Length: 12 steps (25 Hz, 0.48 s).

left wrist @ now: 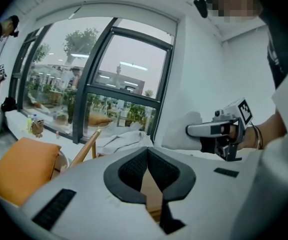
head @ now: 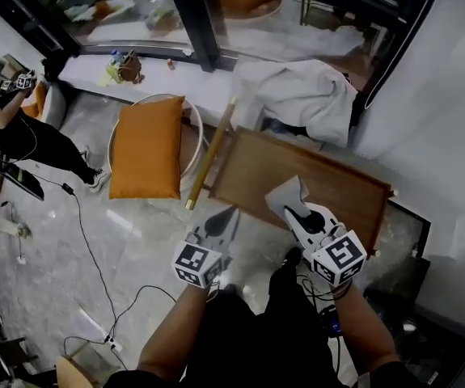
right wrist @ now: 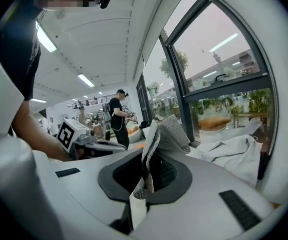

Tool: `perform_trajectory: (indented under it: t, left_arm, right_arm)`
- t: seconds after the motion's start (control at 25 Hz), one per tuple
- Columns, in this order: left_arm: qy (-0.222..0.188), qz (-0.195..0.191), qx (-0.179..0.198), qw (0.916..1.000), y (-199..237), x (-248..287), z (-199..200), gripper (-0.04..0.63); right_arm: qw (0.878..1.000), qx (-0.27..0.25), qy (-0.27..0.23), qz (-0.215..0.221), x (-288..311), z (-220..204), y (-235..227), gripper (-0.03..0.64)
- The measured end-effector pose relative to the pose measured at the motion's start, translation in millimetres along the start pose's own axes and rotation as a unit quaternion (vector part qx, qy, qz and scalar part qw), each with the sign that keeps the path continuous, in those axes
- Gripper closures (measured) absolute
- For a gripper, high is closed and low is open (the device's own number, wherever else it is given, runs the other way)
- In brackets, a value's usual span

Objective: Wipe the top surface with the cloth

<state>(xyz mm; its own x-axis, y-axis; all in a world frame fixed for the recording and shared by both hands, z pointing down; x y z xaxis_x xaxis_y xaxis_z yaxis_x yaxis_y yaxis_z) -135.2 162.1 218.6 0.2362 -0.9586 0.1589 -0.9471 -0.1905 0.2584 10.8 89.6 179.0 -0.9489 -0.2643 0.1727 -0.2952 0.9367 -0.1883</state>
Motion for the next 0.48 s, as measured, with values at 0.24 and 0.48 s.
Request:
perform_trajectory:
  t: [0.24,0.48]
  left_arm:
    - [-0.002,0.060,-0.005,0.9982,34,55,-3,0.584]
    - [-0.011,0.087,-0.041,0.9953,72,99,-30,0.584]
  right_arm:
    - [0.999,0.016,0.003,0.040,69,-17,-64,0.588]
    - [0.996,0.017,0.028,0.082,142,-59,-103,0.588]
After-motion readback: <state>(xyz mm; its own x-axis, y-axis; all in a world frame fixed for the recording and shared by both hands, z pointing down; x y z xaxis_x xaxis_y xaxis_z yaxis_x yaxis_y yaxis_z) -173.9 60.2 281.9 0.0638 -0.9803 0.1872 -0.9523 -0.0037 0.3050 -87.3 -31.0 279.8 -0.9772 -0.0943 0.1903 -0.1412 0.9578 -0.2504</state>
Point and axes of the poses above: the fingertips, and each gripper's own axes: x forward along the fingers, y to its left, z out of its top, the point moved 4 cm from there along -x, backward along the fingers, and after that the axes turned 7 degrees about -y, right-handed, at the moved point
